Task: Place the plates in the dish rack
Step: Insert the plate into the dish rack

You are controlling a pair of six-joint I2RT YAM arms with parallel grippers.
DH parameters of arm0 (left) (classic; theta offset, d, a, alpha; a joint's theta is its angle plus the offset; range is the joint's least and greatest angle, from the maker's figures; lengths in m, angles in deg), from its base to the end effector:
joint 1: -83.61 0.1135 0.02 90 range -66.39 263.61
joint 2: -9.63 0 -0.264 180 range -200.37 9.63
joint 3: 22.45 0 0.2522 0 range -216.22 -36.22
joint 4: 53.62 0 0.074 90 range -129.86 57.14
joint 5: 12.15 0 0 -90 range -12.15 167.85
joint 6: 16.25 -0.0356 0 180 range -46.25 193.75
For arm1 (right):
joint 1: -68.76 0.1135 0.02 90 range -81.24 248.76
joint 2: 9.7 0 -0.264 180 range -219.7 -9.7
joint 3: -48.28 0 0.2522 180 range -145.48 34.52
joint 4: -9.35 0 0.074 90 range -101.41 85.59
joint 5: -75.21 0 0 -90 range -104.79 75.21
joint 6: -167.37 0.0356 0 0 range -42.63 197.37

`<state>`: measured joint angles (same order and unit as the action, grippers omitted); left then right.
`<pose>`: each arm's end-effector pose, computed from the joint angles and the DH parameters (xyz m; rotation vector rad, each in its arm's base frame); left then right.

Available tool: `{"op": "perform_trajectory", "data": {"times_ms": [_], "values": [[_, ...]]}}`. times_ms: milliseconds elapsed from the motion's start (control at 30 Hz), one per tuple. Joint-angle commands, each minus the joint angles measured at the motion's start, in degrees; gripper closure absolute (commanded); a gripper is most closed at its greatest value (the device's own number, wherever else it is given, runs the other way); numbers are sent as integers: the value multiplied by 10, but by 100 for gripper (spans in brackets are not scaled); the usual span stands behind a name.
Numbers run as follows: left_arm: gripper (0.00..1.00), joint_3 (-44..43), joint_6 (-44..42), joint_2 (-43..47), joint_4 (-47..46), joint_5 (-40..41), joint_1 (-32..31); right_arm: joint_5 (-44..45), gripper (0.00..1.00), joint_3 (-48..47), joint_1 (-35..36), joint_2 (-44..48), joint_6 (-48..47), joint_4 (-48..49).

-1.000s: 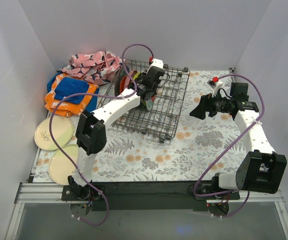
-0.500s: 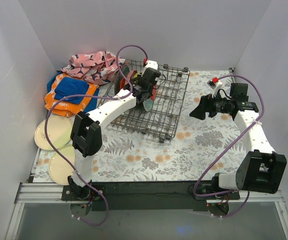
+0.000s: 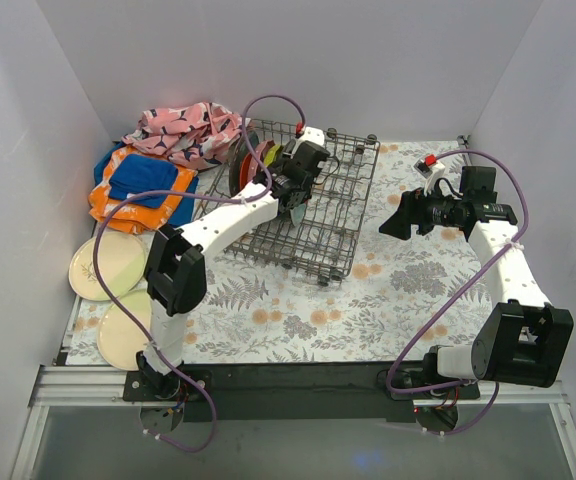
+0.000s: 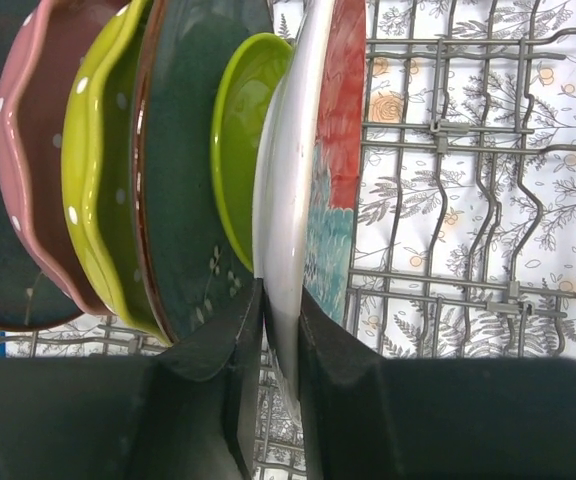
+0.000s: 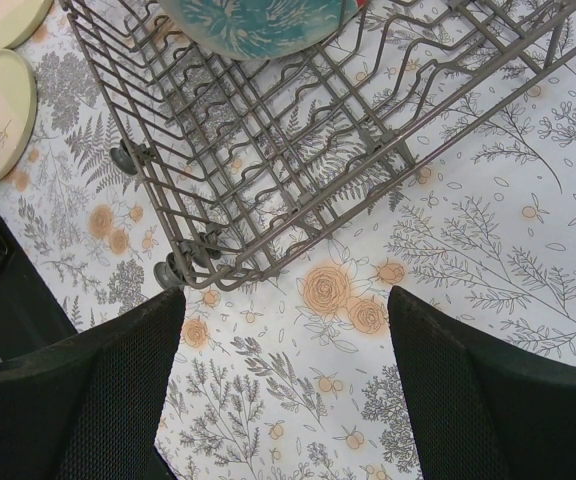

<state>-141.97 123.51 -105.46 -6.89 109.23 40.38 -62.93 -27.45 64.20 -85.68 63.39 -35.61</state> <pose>0.3483 -0.3020 0.3018 -0.3944 2.1608 -0.2774 0.2783 0.0044 0.2992 -0.5661 2.0921 0.7982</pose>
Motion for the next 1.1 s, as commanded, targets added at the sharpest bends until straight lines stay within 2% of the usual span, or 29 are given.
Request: {"op": "perform_trajectory", "data": {"times_ms": [0,200,500,1067], "values": [[82,-28,10,2,1,-25,-22,-11,13,8,-5,14,-12,5],[71,-24,13,5,8,-12,-27,-12,13,9,-5,15,-13,6],[65,-36,10,-3,11,-4,-27,-13,13,10,-5,14,-13,5],[73,-116,7,-78,46,-3,-24,-14,13,7,-8,15,-13,5]]}}
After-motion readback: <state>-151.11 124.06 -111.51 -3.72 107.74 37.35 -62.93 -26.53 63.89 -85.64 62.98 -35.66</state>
